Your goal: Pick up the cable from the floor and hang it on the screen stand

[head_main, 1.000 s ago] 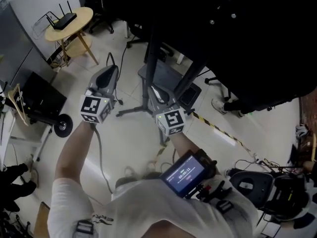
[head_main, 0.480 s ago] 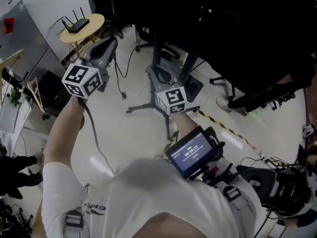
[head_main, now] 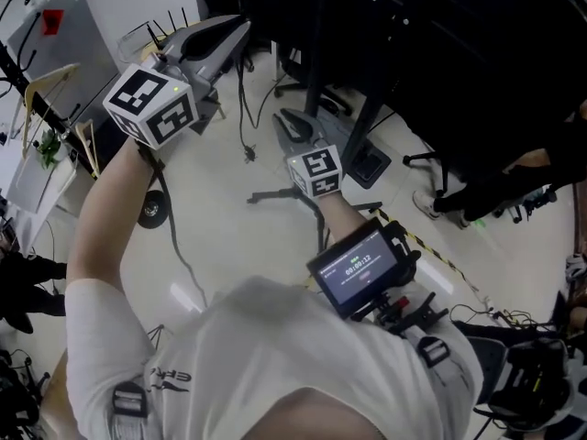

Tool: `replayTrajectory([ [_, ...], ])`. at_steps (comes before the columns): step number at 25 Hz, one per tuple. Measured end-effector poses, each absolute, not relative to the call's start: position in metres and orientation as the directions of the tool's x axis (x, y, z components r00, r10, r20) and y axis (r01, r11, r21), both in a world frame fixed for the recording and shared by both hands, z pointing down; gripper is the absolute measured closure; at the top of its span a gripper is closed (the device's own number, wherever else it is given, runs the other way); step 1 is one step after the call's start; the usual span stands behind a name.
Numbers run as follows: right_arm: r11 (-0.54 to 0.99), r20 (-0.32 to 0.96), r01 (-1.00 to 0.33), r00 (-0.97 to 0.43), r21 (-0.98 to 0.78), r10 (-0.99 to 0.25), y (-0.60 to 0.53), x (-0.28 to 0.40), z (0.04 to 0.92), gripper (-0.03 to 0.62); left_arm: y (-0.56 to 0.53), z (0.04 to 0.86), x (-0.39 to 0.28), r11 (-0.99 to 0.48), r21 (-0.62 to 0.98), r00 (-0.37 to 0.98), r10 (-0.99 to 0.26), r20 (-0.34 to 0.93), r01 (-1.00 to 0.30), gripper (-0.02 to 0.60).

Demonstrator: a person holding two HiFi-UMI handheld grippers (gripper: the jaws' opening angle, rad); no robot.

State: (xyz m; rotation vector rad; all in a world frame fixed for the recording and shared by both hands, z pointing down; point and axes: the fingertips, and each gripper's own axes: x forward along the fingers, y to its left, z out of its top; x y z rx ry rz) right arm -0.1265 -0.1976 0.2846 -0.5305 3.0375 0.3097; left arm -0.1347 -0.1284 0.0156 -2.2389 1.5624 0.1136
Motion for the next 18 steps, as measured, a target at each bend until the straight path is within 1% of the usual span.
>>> replayTrajectory([
  [3, 0.946, -0.089, -0.275, -0.961, 0.170, -0.263, -0.175, -0.131, 0.284, 0.495, -0.126, -0.001, -0.134, -0.291, -0.295, 0.379, -0.873, -0.306, -0.910, 0.569],
  [5, 0.961, -0.092, -0.213, -0.976, 0.178, -0.199, -0.154, -0.135, 0.286, 0.469, -0.125, -0.007, -0.136, -0.295, -0.298, 0.385, -0.868, -0.313, -0.908, 0.569],
  [8, 0.966, -0.053, -0.143, -0.989, 0.216, -0.135, -0.133, -0.145, 0.294, 0.442, -0.127, -0.011, -0.135, -0.304, -0.300, 0.397, -0.858, -0.325, -0.904, 0.569],
  [11, 0.967, -0.025, -0.123, -0.992, 0.223, -0.120, -0.129, -0.152, 0.299, 0.433, -0.131, -0.014, -0.124, -0.318, -0.301, 0.411, -0.849, -0.332, -0.899, 0.569],
  [14, 0.964, -0.019, -0.136, -0.991, 0.229, -0.135, -0.132, -0.156, 0.300, 0.431, -0.131, -0.016, -0.111, -0.333, -0.308, 0.430, -0.837, -0.338, -0.891, 0.569],
  [16, 0.960, -0.022, -0.161, -0.987, 0.230, -0.160, -0.135, -0.156, 0.295, 0.439, -0.131, -0.018, -0.105, -0.340, -0.314, 0.439, -0.831, -0.341, -0.887, 0.569],
  [17, 0.956, -0.024, -0.176, -0.984, 0.233, -0.176, -0.137, -0.155, 0.292, 0.469, -0.132, -0.019, -0.104, -0.342, -0.316, 0.442, -0.829, -0.342, -0.885, 0.569],
  [18, 0.952, -0.027, -0.192, -0.981, 0.237, -0.191, -0.139, -0.154, 0.289, 0.520, -0.132, -0.021, -0.104, -0.342, -0.318, 0.444, -0.828, -0.343, -0.884, 0.569],
])
